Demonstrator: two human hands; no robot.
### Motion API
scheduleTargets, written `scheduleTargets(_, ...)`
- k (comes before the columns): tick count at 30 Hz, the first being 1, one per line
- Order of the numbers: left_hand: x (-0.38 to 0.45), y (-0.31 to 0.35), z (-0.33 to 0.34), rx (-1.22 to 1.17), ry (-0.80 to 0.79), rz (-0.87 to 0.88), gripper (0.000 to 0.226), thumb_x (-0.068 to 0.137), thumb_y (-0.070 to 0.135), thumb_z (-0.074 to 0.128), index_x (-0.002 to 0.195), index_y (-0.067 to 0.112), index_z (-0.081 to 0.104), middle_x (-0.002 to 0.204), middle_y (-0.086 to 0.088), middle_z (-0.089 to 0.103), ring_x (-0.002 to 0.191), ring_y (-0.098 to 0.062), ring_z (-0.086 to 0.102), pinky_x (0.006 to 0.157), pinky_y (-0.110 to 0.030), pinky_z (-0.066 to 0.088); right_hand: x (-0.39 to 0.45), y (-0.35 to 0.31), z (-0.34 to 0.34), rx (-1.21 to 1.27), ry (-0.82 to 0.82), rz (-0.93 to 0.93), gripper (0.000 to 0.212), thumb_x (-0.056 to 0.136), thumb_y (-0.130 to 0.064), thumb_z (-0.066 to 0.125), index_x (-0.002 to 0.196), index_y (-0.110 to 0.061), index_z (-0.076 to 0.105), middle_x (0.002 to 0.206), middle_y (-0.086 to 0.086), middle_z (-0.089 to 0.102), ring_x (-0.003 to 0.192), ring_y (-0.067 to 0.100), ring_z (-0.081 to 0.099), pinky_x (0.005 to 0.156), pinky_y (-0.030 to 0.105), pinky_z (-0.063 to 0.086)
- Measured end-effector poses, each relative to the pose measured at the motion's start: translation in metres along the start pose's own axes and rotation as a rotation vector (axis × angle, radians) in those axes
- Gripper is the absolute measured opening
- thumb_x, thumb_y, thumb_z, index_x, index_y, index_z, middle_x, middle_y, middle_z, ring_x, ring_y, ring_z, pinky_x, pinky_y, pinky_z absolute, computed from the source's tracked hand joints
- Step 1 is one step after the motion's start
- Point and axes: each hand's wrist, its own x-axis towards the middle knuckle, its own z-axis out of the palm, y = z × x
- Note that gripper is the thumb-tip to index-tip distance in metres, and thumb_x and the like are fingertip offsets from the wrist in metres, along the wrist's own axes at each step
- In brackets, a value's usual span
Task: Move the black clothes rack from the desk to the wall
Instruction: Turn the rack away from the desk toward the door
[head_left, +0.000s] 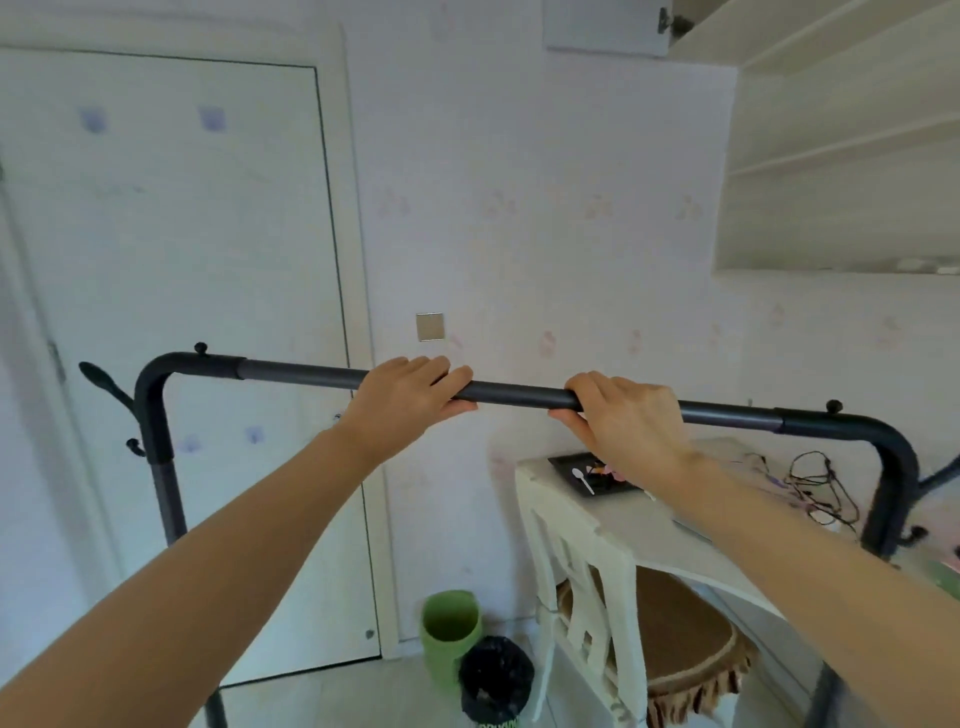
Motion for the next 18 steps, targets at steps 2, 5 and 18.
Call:
scheduleTargets(2, -0.022, -0.021, -0.009, 0.016, -0.045, -0.020, 0.041, 0.100, 0.045, 0.040, 0.097, 0.011, 0.065, 0.067, -0.003, 0.053, 0.051, -0.018, 0.048, 0.043, -0.032, 0.044, 0.017, -0.024, 0.010, 0.051, 0.016, -0.028, 0.044, 0.096, -0.051, 0.037, 0.081, -0.015, 0.058, 0.059, -0.003, 0.053, 0.042, 0.019, 0.046, 0.039, 0.024, 0.024)
scheduleTargets(5, -0.053, -0.051, -0.023, 0.032, -0.111, -0.063, 0.038, 0.099, 0.043, 0.044, 0.098, 0.011, 0.064, 0.067, -0.004, 0.055, 0.050, -0.020, 0.049, 0.043, -0.034, 0.044, 0.042, -0.064, 0.026, 0.117, 0.033, -0.045, 0.050, 0.098, -0.052, 0.029, 0.081, -0.015, 0.058, 0.059, -0.002, 0.053, 0.043, 0.020, 0.048, 0.038, 0.024, 0.026)
scheduleTargets(18, -0.199, -0.189, -0.080, 0.219, -0.302, -0.178, 0.032, 0.098, 0.040, 0.049, 0.087, 0.012, 0.061, 0.060, -0.001, 0.045, 0.046, -0.016, 0.036, 0.042, -0.026, 0.027, 0.155, -0.257, 0.073, 0.330, 0.138, -0.198, 0.044, 0.095, -0.047, 0.035, 0.082, -0.013, 0.059, 0.061, -0.001, 0.054, 0.044, 0.017, 0.043, 0.043, 0.026, 0.024)
